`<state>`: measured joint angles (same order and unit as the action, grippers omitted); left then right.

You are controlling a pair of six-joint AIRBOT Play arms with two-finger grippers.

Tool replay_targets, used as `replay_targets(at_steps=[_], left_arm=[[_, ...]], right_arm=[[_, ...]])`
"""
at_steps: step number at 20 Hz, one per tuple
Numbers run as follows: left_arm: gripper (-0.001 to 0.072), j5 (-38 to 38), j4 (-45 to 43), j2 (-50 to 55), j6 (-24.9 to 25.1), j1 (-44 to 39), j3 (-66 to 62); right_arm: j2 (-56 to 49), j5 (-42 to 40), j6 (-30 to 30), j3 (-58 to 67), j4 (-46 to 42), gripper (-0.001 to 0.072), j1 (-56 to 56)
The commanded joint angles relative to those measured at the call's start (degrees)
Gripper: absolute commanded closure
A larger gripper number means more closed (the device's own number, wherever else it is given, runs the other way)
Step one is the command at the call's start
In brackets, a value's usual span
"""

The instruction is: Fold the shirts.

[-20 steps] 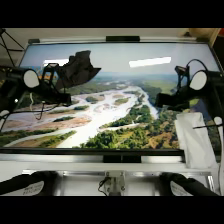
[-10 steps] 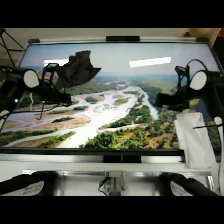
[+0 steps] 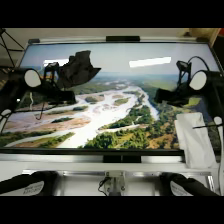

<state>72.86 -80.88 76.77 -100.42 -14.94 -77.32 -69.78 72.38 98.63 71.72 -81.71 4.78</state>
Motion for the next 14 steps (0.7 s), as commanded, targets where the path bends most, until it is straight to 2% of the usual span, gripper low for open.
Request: replay_targets(at_steps=[1, 3, 6, 7, 11, 14], left_arm=[[0.0001, -5.3, 2.3, 2.2, -3.8, 0.0, 0.0], [0.0002, -6.5, 1.3, 4.0, -3.8, 0.0, 0.0], [0.0002, -19.5, 1.1, 10.5, -3.9, 2.7, -2.7], [0.0002, -21.0, 2.3, 14.0, -5.0, 4.5, -6.1], [0.0002, -21.1, 7.0, 32.1, -6.0, 12.1, -26.1], [0.0002, -21.2, 14.1, 42.2, -5.9, 13.9, -35.8]], right_arm=[[0.0, -2.6, -1.1, 0.0, -1.1, 0.0034, 0.0], [0.0, -3.3, -1.1, 0.0, -1.1, 0.0034, 0.0], [0.0, -5.8, -1.1, 0.0, 1.0, 0.0034, 0.0], [0.0, -6.5, -1.1, 0.0, 2.4, 0.0034, 0.0], [0.0, -6.7, -1.2, 0.0, 6.5, 0.0034, 0.0], [0.0, -5.9, -1.4, 0.0, 6.4, 0.0035, 0.0]])
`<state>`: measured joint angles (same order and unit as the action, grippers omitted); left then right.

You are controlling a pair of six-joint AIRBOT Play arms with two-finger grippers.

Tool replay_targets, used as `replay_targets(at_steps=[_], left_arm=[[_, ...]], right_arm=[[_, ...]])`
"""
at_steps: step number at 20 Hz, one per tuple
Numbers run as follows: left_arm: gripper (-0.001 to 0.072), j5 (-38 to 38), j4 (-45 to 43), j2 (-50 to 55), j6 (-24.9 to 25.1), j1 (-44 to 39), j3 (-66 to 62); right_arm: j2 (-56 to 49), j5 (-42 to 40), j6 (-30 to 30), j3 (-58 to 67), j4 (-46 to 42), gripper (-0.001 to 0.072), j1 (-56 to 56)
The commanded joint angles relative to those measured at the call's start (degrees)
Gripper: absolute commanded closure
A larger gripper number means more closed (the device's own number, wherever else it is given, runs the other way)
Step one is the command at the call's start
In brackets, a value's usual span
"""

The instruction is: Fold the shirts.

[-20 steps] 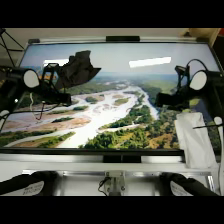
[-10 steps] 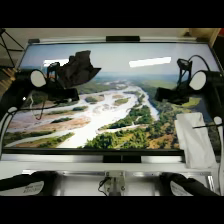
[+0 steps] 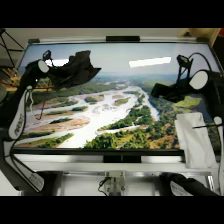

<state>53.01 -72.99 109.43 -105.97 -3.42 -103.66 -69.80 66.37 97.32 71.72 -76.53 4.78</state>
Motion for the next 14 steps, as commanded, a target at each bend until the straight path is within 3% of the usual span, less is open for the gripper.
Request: replay_targets(at_steps=[1, 5, 9, 11, 14], left_arm=[[0.0003, -3.1, 6.6, 11.5, -0.2, 2.1, -10.9], [0.0098, -12.6, 10.8, 15.8, -0.4, 0.8, -11.7], [0.0670, -14.5, 19.3, 16.3, -0.4, 1.4, -11.7], [0.0670, -14.3, 26.8, 13.9, 2.1, 1.9, -11.7], [0.0672, -13.5, 28.2, 1.7, 14.1, 0.3, -11.7]], right_arm=[[0.0, 0.0, -0.1, 0.0, 1.2, 0.0034, 0.0], [0.0, 0.0, -0.8, 0.0, 1.2, 0.0034, 0.0], [0.0, 0.0, -0.7, 0.0, 1.7, 0.0035, 0.0], [0.0, -0.5, -0.8, 0.1, 2.3, 0.0035, 0.0], [1.6, -0.8, -1.4, 0.1, 0.7, 0.0035, -0.1]])
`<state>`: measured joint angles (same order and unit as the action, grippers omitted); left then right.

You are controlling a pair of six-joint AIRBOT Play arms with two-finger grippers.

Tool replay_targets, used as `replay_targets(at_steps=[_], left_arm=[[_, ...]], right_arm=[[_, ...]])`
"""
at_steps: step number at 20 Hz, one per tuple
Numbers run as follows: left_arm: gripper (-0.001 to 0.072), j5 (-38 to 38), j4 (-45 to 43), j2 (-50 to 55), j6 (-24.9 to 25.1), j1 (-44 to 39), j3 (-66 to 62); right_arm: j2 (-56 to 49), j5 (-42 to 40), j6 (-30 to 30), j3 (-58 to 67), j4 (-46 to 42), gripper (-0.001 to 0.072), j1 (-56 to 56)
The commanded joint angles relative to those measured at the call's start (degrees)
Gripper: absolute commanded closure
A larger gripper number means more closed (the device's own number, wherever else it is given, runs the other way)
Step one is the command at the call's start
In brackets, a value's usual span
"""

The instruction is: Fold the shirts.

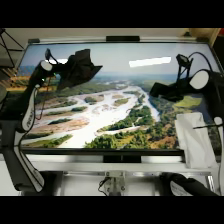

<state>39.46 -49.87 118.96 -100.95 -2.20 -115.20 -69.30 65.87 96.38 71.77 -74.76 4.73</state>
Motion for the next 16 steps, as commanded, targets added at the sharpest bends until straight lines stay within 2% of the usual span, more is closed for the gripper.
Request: replay_targets(at_steps=[1, 3, 5, 8, 12, 14, 16], left_arm=[[0.0672, 1.0, 4.9, -13.1, 12.2, -2.1, -0.2], [0.0672, 3.8, 3.0, -24.7, 16.5, -5.5, -0.2], [0.0672, 8.6, -3.5, -35.0, 16.2, -10.2, -0.1], [0.0672, 18.9, -17.2, -45.3, 9.8, -19.6, 1.6], [0.0670, 30.8, -34.3, -48.1, 0.5, -34.2, 9.5], [0.0670, 28.5, -35.5, -47.1, -3.5, -39.7, 18.6], [0.0667, 21.1, -35.4, -44.4, -8.5, -43.7, 28.6]], right_arm=[[2.7, -0.2, -1.0, 0.3, -3.0, 0.0035, 0.0], [7.4, 1.0, -1.4, 2.8, -9.7, 0.0035, 0.0], [12.8, 2.8, -1.3, 6.4, -16.6, 0.0035, 0.0], [21.1, 8.1, -1.4, 9.8, -19.2, 0.0035, 0.0], [27.1, 21.9, -1.3, 9.9, -18.2, 0.0035, 0.0], [27.1, 25.9, -1.4, 8.5, -15.2, 0.0035, 0.0], [27.1, 24.5, -1.3, 4.2, -11.5, 0.0036, 0.0]])
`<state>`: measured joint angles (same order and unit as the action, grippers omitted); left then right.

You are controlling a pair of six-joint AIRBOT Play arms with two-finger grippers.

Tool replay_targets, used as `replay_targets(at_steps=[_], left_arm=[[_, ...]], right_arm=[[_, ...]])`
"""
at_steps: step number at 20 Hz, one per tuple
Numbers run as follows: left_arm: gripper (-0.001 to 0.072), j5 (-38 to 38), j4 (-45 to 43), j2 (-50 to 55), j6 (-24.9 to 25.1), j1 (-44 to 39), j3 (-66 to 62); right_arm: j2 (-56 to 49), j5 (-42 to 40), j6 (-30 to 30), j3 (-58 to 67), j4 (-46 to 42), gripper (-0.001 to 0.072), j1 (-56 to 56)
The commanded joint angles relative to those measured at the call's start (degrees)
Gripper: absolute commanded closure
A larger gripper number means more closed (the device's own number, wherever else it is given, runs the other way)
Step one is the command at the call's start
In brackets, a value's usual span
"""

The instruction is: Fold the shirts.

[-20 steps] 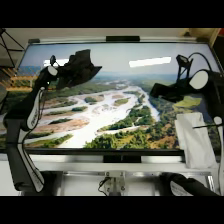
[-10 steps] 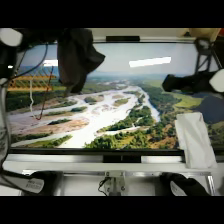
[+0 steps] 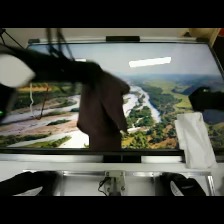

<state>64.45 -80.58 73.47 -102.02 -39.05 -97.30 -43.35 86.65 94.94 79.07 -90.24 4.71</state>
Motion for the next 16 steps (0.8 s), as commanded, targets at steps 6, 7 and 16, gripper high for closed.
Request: replay_targets(at_steps=[6, 7, 16], left_arm=[[-0.0009, 3.7, -1.3, 8.7, -8.5, 1.1, 7.1], [-0.0009, 10.7, -1.3, 8.3, -6.2, 4.7, 4.6], [0.0103, 16.6, 10.7, -8.8, -2.2, 7.3, 45.1]], right_arm=[[-6.5, -6.2, 0.2, -15.2, 11.3, 0.0035, 0.0], [-9.0, -6.4, -0.6, -15.2, 12.8, 0.0036, 0.0], [-32.0, -8.3, -11.9, -15.2, 21.9, 0.0036, 0.0]])
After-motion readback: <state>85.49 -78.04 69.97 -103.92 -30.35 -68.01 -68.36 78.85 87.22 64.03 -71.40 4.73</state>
